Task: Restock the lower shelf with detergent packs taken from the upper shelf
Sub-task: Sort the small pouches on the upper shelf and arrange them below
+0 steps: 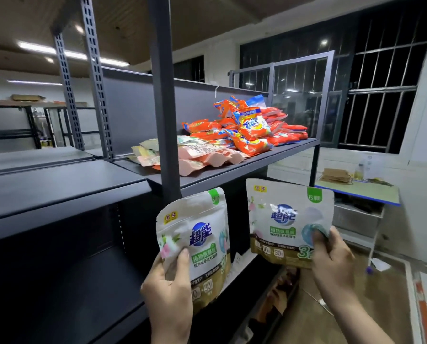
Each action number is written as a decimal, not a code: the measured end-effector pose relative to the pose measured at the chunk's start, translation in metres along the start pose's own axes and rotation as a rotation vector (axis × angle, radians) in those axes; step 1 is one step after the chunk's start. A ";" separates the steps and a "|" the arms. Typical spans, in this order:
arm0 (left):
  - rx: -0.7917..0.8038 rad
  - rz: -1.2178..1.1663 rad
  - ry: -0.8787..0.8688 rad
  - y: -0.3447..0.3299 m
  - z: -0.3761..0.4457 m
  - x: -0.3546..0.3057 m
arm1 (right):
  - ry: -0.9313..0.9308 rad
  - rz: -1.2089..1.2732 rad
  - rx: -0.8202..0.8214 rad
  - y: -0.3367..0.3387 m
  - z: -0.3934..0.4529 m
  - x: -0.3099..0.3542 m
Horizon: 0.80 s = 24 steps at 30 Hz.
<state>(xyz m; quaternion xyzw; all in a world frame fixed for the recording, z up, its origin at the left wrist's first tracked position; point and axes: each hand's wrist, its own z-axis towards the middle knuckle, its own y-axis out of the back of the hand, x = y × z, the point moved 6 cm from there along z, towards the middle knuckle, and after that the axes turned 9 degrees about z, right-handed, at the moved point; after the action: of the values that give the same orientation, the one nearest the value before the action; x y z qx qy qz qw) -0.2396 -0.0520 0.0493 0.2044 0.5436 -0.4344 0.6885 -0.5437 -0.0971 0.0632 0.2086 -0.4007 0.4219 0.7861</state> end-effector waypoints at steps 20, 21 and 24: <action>-0.132 0.028 -0.285 -0.146 0.105 -0.033 | 0.243 0.388 0.086 -0.144 0.239 -0.001; -0.159 0.042 -0.294 -0.148 0.112 -0.034 | 0.223 0.425 0.098 -0.157 0.251 -0.004; -0.258 0.052 -0.347 -0.153 0.125 -0.041 | 0.192 0.473 0.142 -0.200 0.284 -0.009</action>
<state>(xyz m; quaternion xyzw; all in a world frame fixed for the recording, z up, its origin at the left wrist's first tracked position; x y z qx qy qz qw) -0.2952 -0.2134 0.1567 0.0509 0.4625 -0.3719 0.8032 -0.5096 -0.4021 0.2259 0.1229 -0.3312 0.6389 0.6833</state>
